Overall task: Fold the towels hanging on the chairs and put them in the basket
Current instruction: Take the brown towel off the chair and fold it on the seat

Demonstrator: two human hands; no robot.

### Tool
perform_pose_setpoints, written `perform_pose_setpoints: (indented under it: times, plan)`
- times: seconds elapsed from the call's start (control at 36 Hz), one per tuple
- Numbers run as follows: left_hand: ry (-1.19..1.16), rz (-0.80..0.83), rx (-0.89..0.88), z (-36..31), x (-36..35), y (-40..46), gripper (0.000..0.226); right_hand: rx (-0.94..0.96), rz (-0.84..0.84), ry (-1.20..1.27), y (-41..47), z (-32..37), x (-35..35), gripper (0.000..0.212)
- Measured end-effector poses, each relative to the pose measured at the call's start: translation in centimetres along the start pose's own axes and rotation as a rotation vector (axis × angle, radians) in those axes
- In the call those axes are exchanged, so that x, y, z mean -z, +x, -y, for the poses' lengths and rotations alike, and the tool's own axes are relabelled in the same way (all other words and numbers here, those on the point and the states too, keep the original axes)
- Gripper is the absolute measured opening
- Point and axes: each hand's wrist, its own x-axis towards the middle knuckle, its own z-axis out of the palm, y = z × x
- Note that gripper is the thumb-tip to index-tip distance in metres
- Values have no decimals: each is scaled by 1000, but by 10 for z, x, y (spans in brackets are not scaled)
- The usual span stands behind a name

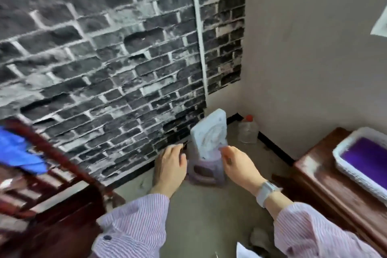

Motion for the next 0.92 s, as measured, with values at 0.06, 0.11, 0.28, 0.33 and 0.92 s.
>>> perform_pose_setpoints:
  times: [0.06,0.11,0.28,0.33,0.92]
  plan:
    - [9,-63,125,52,42,-36,35,95,118,-17,-4,52,-35,22]
    - [28,-128,243,95,78,-73,35,191,209,-22,-9,103,-66,22]
    - [89,-313,526,196,158,-176,34,463,397,-29,-30,232,-158,27]
    - [81,-360,616,222,172,-208,35,544,472,-35,-40,268,-186,25]
    - [40,-425,773,514,343,-150,35,633,398,15,87,566,-424,24]
